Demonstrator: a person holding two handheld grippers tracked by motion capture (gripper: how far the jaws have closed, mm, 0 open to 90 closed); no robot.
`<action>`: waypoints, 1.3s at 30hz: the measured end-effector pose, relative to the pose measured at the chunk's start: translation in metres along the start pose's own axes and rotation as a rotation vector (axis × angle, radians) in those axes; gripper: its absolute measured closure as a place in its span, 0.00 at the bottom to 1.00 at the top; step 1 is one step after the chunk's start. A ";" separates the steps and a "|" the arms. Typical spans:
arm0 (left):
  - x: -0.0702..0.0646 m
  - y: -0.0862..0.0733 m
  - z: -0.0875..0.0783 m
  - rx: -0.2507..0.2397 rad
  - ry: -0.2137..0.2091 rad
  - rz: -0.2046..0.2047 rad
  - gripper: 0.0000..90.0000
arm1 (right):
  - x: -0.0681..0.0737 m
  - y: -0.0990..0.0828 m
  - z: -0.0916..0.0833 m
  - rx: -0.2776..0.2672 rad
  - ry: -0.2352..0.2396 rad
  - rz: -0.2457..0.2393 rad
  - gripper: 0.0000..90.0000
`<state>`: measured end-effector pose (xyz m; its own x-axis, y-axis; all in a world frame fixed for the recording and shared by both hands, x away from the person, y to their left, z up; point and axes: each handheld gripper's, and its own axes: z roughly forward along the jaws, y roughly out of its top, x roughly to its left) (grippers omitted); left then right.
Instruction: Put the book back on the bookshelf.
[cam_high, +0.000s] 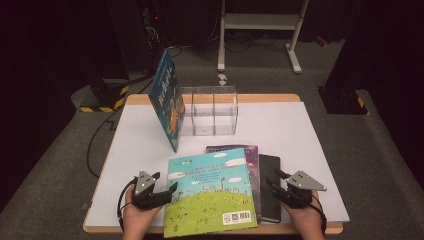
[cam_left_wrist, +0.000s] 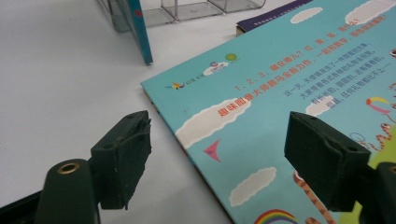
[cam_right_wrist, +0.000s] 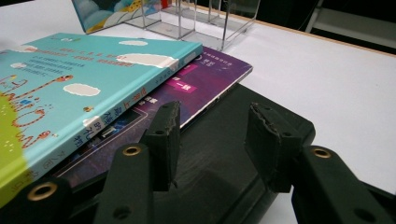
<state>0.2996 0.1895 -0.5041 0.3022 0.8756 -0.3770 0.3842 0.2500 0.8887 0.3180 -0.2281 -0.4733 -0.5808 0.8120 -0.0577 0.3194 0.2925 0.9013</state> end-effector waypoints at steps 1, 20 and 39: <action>-0.001 -0.001 0.000 0.006 0.000 0.002 0.25 | 0.001 0.000 0.000 -0.001 0.001 -0.001 0.60; -0.005 -0.011 -0.010 0.085 -0.027 -0.127 0.26 | 0.012 0.011 0.015 -0.005 0.069 -0.021 0.58; -0.007 -0.013 0.001 0.150 -0.028 -0.203 0.25 | 0.016 0.012 0.013 -0.007 0.076 -0.024 0.58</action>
<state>0.2933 0.1802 -0.5133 0.2288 0.8016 -0.5523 0.5638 0.3534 0.7465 0.3224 -0.2050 -0.4692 -0.6437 0.7638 -0.0472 0.2992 0.3080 0.9031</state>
